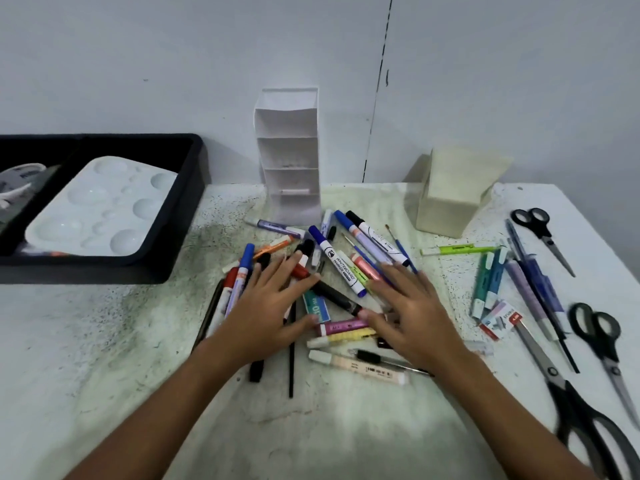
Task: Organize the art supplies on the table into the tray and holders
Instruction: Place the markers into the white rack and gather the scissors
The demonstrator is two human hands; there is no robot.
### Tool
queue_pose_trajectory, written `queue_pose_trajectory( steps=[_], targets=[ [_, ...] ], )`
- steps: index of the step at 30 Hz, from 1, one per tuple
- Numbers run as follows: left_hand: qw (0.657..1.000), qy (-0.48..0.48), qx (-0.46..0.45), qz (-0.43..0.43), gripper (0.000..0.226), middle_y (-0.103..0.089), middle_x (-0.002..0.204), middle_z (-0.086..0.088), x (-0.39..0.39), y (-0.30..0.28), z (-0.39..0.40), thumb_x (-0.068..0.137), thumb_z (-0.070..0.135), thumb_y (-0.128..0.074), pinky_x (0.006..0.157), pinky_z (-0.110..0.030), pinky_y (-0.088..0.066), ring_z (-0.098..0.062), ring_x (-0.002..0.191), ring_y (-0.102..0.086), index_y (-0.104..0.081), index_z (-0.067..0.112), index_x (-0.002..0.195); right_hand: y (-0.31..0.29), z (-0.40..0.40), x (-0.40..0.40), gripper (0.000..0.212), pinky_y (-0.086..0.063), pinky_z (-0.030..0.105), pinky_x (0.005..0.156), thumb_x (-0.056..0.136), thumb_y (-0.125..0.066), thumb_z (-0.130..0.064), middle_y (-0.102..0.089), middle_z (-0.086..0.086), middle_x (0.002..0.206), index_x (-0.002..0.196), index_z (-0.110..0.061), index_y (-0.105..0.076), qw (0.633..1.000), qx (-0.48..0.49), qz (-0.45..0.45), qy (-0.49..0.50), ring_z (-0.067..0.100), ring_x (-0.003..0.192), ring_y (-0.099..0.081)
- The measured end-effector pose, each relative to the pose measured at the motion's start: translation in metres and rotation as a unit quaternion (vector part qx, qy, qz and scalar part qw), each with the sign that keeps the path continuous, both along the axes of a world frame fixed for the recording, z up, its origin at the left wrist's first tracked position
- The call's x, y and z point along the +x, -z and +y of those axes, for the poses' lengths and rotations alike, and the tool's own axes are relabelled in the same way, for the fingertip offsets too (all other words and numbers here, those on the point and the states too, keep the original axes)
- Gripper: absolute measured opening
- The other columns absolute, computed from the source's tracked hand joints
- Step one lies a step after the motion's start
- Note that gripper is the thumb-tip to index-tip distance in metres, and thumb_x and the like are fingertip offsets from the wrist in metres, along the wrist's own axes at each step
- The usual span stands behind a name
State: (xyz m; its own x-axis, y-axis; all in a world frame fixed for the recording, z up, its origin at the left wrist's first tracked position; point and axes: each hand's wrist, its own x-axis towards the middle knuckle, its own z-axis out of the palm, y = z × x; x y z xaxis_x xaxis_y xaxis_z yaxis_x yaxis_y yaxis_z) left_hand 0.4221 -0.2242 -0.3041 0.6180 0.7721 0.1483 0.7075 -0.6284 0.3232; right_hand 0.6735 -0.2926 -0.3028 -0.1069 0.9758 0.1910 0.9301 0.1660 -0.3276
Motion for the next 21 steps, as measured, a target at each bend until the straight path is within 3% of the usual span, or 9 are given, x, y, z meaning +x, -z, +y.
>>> queue_pose_trajectory(
  steps=[2, 4, 7, 9, 11, 14, 18, 21],
  targets=[
    [0.998, -0.017, 0.033, -0.052, 0.06, -0.027, 0.157, -0.001, -0.004, -0.004, -0.003, 0.089, 0.059, -0.044, 0.114, -0.059, -0.021, -0.025, 0.148, -0.013, -0.052, 0.026, 0.137, -0.004, 0.006, -0.003, 0.053, -0.028, 0.048, 0.111, 0.092, -0.044, -0.052, -0.051, 0.009, 0.142, 0.13, -0.018, -0.06, 0.997, 0.059, 0.041, 0.024, 0.03, 0.133, -0.044],
    [0.995, -0.048, 0.048, -0.066, 0.06, -0.03, 0.156, -0.005, -0.005, -0.004, -0.004, 0.089, 0.056, -0.045, 0.114, -0.06, -0.021, -0.029, 0.148, -0.015, -0.049, 0.023, 0.139, -0.005, 0.01, -0.013, 0.051, -0.034, 0.05, 0.109, 0.093, -0.044, -0.045, -0.051, 0.011, 0.141, 0.132, -0.016, -0.059, 0.996, 0.063, 0.058, 0.013, 0.031, 0.133, -0.043],
    [0.997, -0.075, 0.011, 0.012, 0.071, -0.011, 0.162, -0.005, -0.003, 0.007, -0.01, 0.09, 0.072, -0.021, 0.119, -0.051, 0.003, -0.024, 0.149, 0.004, -0.016, 0.036, 0.152, 0.005, 0.007, -0.03, 0.049, -0.031, 0.05, 0.11, 0.094, -0.043, -0.042, -0.053, 0.01, 0.14, 0.129, -0.013, -0.06, 0.997, 0.051, 0.005, -0.064, 0.029, 0.136, -0.041],
    [0.996, -0.068, 0.014, 0.047, 0.07, -0.007, 0.162, -0.002, -0.003, 0.016, -0.012, 0.091, 0.074, -0.011, 0.118, -0.048, 0.011, -0.021, 0.149, 0.006, -0.002, 0.041, 0.151, 0.007, 0.006, -0.03, 0.044, -0.032, 0.044, 0.111, 0.093, -0.046, -0.037, -0.058, 0.007, 0.135, 0.124, -0.011, -0.064, 0.993, 0.043, 0.052, -0.094, 0.023, 0.135, -0.043],
    [0.998, -0.06, 0.0, 0.034, 0.068, -0.008, 0.162, 0.0, -0.003, 0.018, -0.01, 0.091, 0.074, -0.016, 0.119, -0.048, 0.006, -0.02, 0.149, 0.005, -0.008, 0.043, 0.151, 0.001, 0.008, -0.023, 0.037, -0.038, 0.035, 0.11, 0.093, -0.051, -0.031, -0.063, 0.001, 0.128, 0.119, -0.011, -0.068, 0.982, 0.024, 0.165, -0.091, 0.013, 0.13, -0.049],
    [0.999, -0.044, -0.004, 0.01, 0.067, -0.002, 0.163, -0.001, 0.0, 0.017, -0.006, 0.09, 0.072, -0.023, 0.118, -0.051, -0.002, -0.021, 0.15, 0.005, -0.019, 0.042, 0.151, -0.007, 0.009, -0.012, 0.026, -0.051, 0.029, 0.096, 0.09, -0.057, -0.013, -0.07, 0.0, 0.112, 0.111, -0.01, -0.071, 0.951, 0.031, 0.303, -0.057, 0.005, 0.11, -0.062],
    [0.997, -0.031, -0.005, 0.075, 0.071, 0.015, 0.161, 0.0, 0.008, 0.013, 0.0, 0.088, 0.076, -0.013, 0.117, -0.055, 0.005, -0.023, 0.147, 0.018, 0.009, 0.047, 0.149, -0.027, 0.012, 0.003, 0.03, -0.05, 0.008, 0.075, 0.091, -0.055, 0.008, -0.07, -0.002, 0.097, 0.106, -0.015, -0.068, 0.922, 0.054, 0.383, 0.016, -0.004, 0.09, -0.065],
    [0.994, -0.029, -0.018, 0.108, 0.075, 0.025, 0.158, -0.002, 0.018, 0.004, 0.0, 0.083, 0.079, -0.002, 0.116, -0.057, 0.009, -0.027, 0.143, 0.028, 0.028, 0.046, 0.143, -0.025, 0.008, 0.016, 0.025, -0.047, 0.007, 0.079, 0.091, -0.058, -0.001, -0.067, -0.011, 0.1, 0.108, -0.018, -0.067, 0.938, 0.061, 0.34, 0.007, -0.007, 0.094, -0.063]
  ],
)
